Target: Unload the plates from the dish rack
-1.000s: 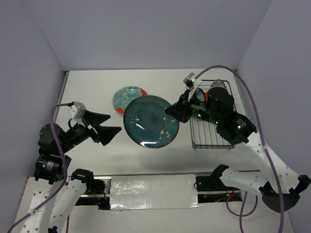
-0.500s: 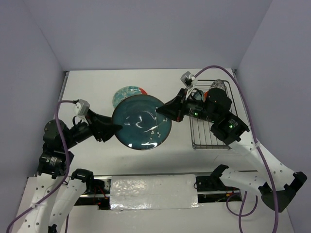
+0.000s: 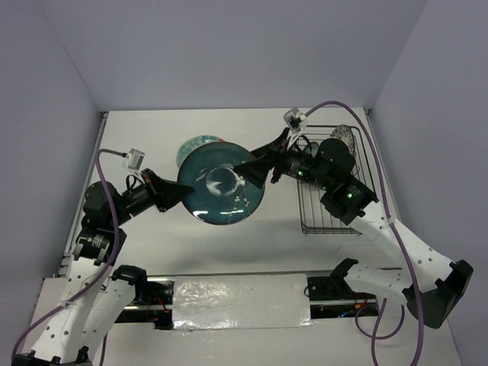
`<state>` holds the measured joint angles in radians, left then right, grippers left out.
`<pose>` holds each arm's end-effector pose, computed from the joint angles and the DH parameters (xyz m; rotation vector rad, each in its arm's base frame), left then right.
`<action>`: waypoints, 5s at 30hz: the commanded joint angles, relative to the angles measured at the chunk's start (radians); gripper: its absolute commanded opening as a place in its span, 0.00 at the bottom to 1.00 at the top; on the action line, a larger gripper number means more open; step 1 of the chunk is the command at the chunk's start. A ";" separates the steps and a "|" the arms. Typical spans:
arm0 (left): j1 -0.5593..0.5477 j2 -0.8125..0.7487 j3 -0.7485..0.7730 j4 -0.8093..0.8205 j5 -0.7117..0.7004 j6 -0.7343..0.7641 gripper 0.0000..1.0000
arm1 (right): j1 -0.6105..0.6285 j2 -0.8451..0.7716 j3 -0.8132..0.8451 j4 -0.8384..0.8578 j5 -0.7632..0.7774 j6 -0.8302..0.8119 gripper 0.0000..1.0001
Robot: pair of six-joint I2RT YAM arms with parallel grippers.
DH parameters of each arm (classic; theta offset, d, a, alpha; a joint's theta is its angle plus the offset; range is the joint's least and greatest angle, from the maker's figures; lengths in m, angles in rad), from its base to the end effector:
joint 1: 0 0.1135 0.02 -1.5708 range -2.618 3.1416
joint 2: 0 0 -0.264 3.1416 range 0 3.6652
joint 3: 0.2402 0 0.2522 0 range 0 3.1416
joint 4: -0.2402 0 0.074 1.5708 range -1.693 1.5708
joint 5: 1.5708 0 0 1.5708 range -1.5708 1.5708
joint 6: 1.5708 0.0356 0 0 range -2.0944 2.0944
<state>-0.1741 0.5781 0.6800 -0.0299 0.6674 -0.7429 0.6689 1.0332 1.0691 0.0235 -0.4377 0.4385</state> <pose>0.1323 -0.0456 0.3497 0.1188 1.6414 -1.2129 0.1738 0.1566 0.4153 -0.5594 1.5468 1.1962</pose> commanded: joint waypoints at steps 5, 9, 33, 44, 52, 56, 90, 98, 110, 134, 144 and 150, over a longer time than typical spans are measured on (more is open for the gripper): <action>-0.008 0.014 0.024 -0.002 -0.300 -0.183 0.00 | -0.028 -0.102 -0.011 -0.081 0.331 0.029 1.00; -0.005 0.112 0.090 -0.154 -0.501 -0.249 0.00 | -0.043 -0.192 -0.041 -0.140 0.494 0.017 1.00; 0.200 1.002 0.336 0.284 -0.295 -0.378 0.00 | -0.046 -0.415 -0.067 -0.376 0.560 -0.099 1.00; 0.183 1.074 0.306 0.338 -0.255 -0.377 0.06 | -0.046 -0.392 -0.087 -0.372 0.564 -0.101 1.00; 0.183 1.117 0.294 0.351 -0.253 -0.403 0.12 | -0.046 -0.397 -0.095 -0.382 0.579 -0.110 1.00; 0.182 1.121 0.294 0.334 -0.265 -0.395 0.17 | -0.045 -0.401 -0.101 -0.385 0.588 -0.113 1.00; 0.108 1.241 0.400 0.003 -0.356 -0.285 0.68 | -0.045 -0.421 -0.138 -0.399 0.605 -0.121 1.00; 0.107 1.234 0.411 -0.070 -0.396 -0.274 0.99 | -0.045 -0.420 -0.138 -0.401 0.603 -0.119 1.00; 0.094 1.247 0.509 -0.255 -0.469 -0.234 1.00 | -0.045 -0.429 -0.130 -0.407 0.608 -0.119 1.00; 0.065 1.318 0.748 -0.636 -0.640 -0.200 1.00 | -0.043 -0.432 -0.124 -0.415 0.613 -0.122 1.00; 0.065 1.283 0.774 -0.694 -0.741 -0.194 1.00 | -0.046 -0.424 -0.144 -0.415 0.620 -0.124 1.00; 0.065 1.075 0.715 -0.732 -0.925 -0.133 1.00 | -0.045 -0.260 -0.071 -0.513 0.688 -0.164 1.00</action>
<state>-0.1120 1.8042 1.3998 -0.7208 -0.1337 -0.9321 0.6254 0.6872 0.9501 -0.4229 0.1993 0.3138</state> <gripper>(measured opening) 0.994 0.998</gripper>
